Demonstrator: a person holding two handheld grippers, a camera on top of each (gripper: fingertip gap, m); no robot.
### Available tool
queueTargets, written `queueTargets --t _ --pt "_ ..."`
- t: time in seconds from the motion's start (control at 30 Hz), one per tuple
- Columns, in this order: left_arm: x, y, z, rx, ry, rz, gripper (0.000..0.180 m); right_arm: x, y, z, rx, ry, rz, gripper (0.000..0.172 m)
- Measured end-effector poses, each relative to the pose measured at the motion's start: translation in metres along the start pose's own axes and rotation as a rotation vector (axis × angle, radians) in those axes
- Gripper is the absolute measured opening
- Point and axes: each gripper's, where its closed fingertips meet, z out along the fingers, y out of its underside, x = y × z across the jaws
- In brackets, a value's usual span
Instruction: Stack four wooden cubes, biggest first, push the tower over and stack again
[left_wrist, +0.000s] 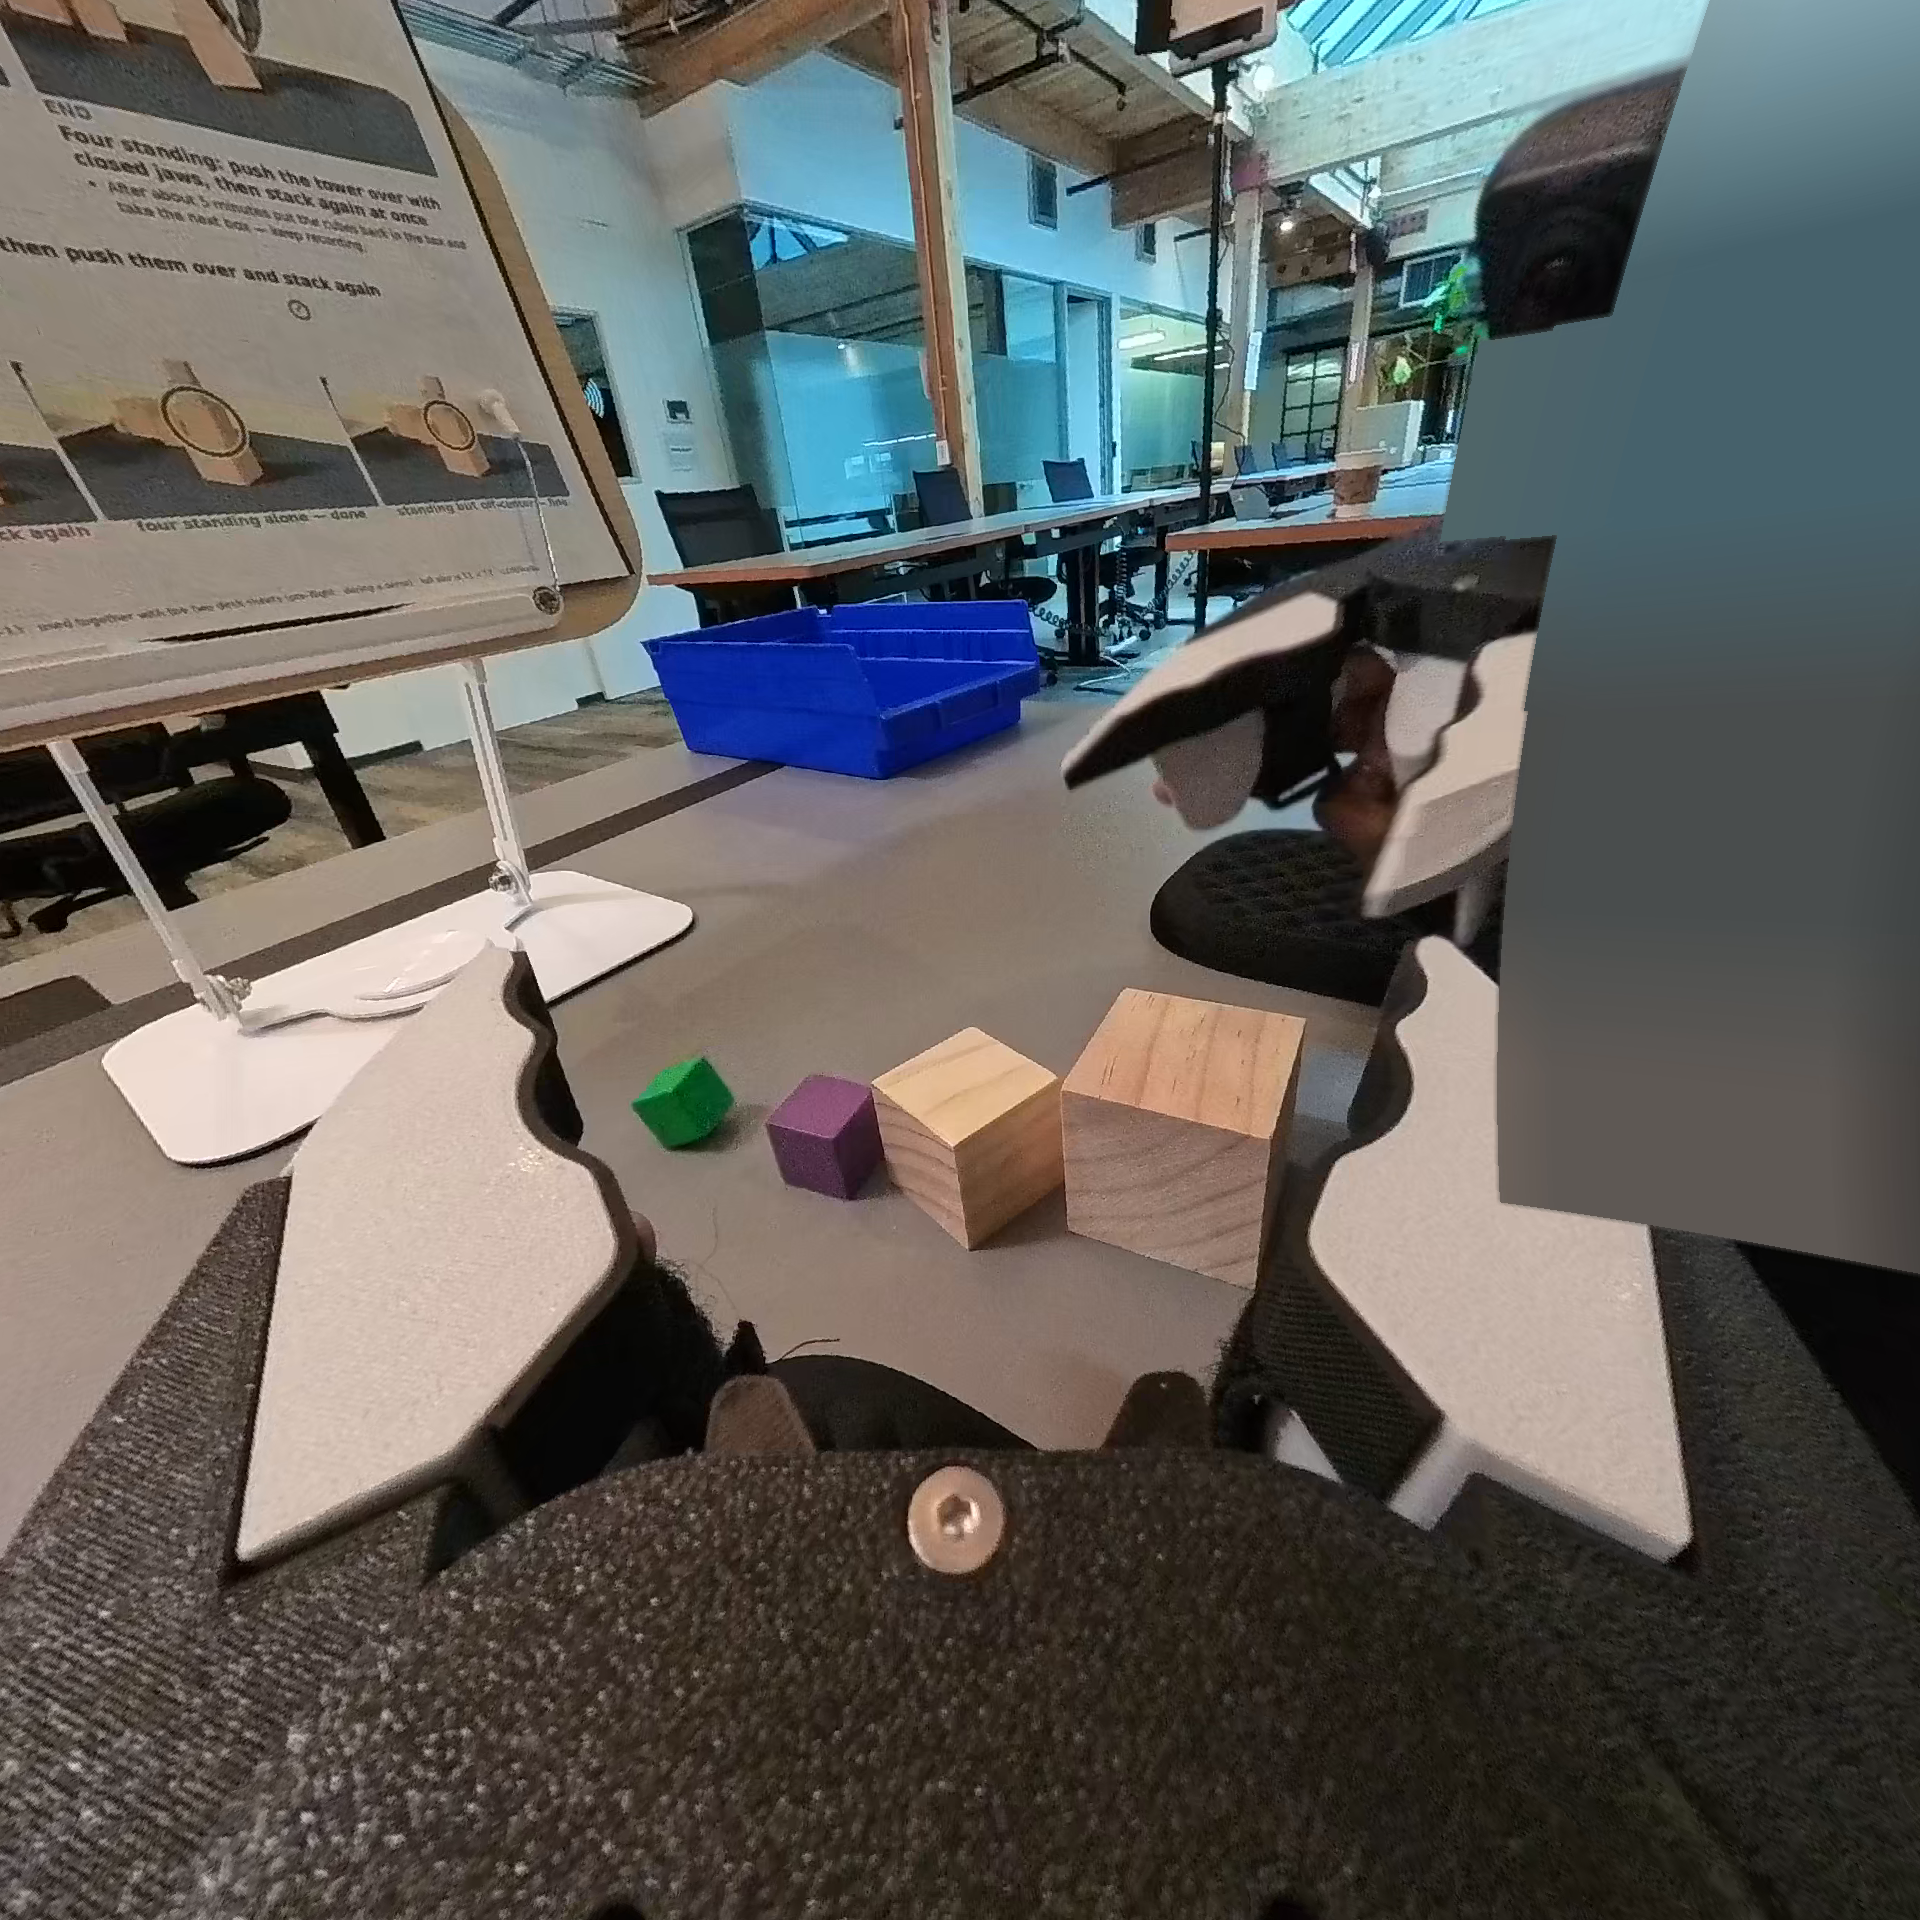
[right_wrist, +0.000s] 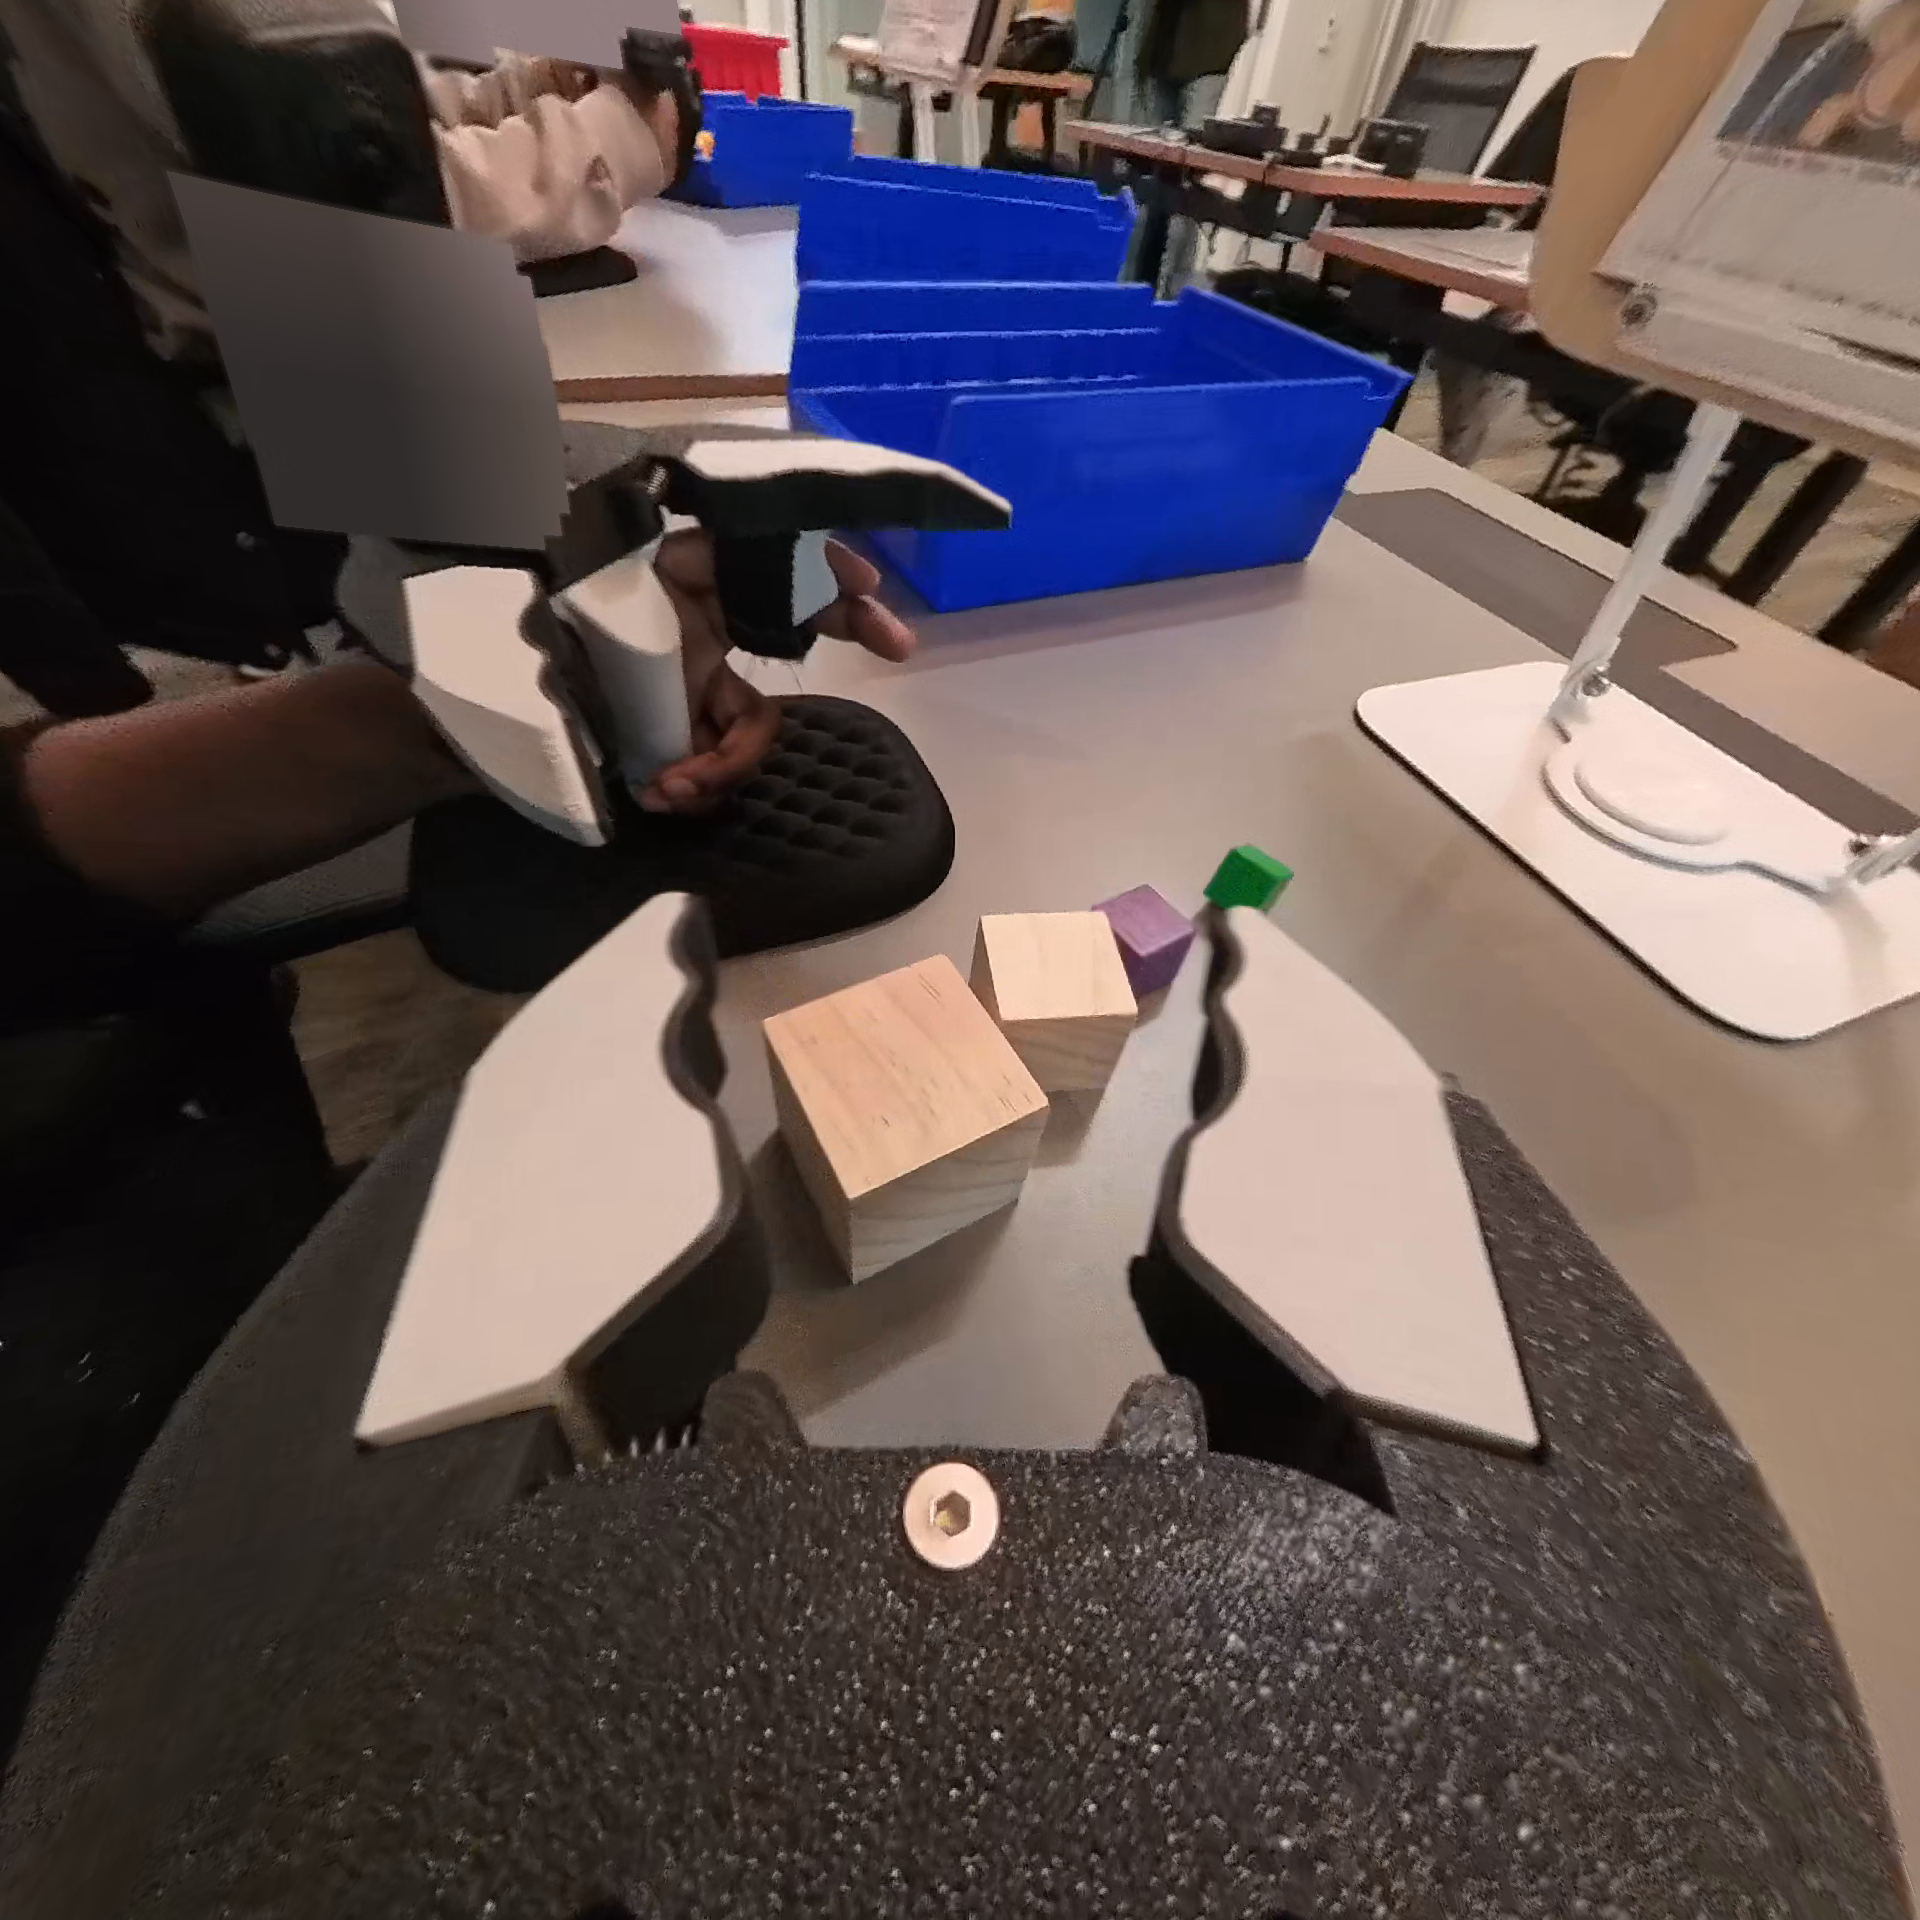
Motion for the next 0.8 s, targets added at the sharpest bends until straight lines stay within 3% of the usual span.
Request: queueTargets --t 0.13,0.3,0.67,0.8 --pt "-0.001 0.000 0.000 -0.001 -0.006 -0.003 0.145 -0.006 -0.008 -0.013 -0.030 -0.100 -0.099 0.129" --pt "-0.011 0.000 -0.001 -0.003 -0.091 -0.008 0.146 -0.007 -0.001 -0.020 -0.132 -0.188 -0.187 0.133" --pt "-0.057 -0.004 -0.022 0.022 -0.523 -0.009 0.146 -0.002 0.030 -0.004 -0.454 -0.384 -0.317 0.117" --pt "-0.063 0.003 -0.021 -0.041 -0.590 0.012 0.146 -0.003 0.044 0.003 -0.644 -0.459 -0.365 0.087"
